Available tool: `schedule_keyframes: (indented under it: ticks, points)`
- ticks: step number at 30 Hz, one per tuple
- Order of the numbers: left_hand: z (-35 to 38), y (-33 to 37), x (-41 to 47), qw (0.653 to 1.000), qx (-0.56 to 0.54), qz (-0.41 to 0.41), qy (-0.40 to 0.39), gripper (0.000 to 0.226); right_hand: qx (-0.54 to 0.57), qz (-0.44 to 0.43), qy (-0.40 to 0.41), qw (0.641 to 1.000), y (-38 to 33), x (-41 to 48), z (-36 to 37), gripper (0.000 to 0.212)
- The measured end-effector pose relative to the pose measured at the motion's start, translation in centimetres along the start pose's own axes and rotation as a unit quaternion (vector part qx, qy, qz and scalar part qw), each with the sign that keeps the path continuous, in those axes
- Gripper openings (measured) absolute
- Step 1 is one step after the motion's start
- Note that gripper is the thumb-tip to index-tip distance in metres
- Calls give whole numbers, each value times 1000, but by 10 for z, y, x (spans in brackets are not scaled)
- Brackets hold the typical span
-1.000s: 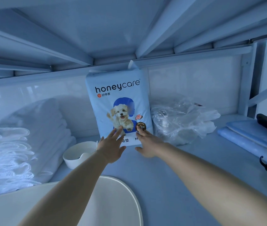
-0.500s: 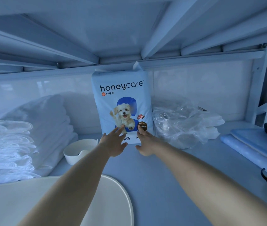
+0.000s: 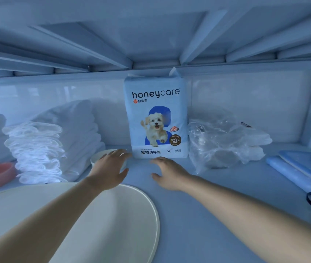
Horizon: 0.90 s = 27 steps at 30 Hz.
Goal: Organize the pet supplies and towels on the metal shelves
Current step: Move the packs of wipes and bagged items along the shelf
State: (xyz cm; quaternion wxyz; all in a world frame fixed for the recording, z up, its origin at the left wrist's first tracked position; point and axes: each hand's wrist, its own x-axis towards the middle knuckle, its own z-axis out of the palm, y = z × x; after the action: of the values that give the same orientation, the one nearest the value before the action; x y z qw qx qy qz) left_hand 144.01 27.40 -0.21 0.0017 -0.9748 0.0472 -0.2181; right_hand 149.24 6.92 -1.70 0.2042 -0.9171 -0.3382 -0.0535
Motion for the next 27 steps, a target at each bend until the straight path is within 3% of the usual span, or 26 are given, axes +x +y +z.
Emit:
schedule_keyframes:
  ticks: [8, 18, 27]
  points:
    - [5, -42, -23, 997, -10, -60, -41, 59, 30, 2, 10, 999, -42, 7, 22, 54]
    - [17, -64, -12, 997, -1, -37, -63, 56, 27, 73, 38, 996, -61, 1, 36, 53]
    - [25, -73, -6, 997, -62, -42, -5, 31, 35, 132, 87, 987, -64, -20, 46, 50]
